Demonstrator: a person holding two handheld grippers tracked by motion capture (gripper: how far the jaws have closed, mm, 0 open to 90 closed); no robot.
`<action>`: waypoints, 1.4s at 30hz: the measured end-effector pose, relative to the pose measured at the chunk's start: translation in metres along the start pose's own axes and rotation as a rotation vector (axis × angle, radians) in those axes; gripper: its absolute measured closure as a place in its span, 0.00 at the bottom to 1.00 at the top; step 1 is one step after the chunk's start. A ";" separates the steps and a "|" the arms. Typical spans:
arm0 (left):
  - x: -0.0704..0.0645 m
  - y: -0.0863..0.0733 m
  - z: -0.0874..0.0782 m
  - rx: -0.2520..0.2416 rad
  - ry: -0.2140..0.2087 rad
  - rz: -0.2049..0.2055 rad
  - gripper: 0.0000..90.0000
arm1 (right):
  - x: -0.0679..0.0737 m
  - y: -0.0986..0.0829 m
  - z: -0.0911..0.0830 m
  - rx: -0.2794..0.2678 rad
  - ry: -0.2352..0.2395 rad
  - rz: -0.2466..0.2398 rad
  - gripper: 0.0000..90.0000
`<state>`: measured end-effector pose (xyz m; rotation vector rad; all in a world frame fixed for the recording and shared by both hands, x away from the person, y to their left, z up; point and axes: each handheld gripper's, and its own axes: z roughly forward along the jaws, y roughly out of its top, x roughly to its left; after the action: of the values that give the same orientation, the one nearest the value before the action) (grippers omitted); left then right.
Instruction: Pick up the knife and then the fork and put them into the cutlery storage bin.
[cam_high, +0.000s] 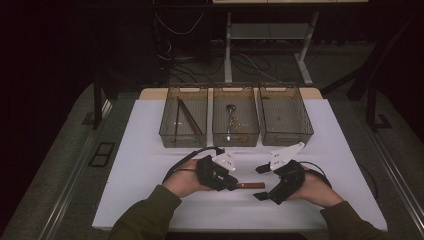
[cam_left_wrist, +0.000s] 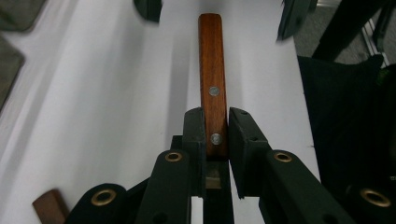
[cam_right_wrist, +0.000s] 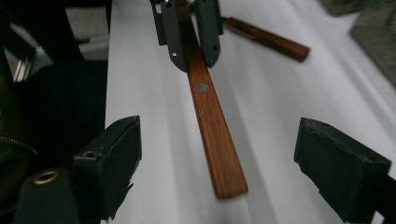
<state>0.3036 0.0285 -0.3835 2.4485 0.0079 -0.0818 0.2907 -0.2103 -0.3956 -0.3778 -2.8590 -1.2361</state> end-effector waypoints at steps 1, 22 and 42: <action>-0.001 0.002 0.002 0.001 -0.007 0.005 0.85 | 0.000 0.003 0.003 0.021 0.005 -0.015 0.20; -0.012 0.007 0.011 0.026 -0.016 0.055 0.85 | 0.012 0.010 0.032 0.151 0.088 -0.092 0.73; -0.012 0.004 0.010 -0.006 0.012 0.047 0.72 | 0.011 0.009 0.028 0.130 0.084 -0.100 0.84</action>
<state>0.2907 0.0190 -0.3875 2.4415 -0.0447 -0.0466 0.2842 -0.1814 -0.4073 -0.1784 -2.8976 -1.0436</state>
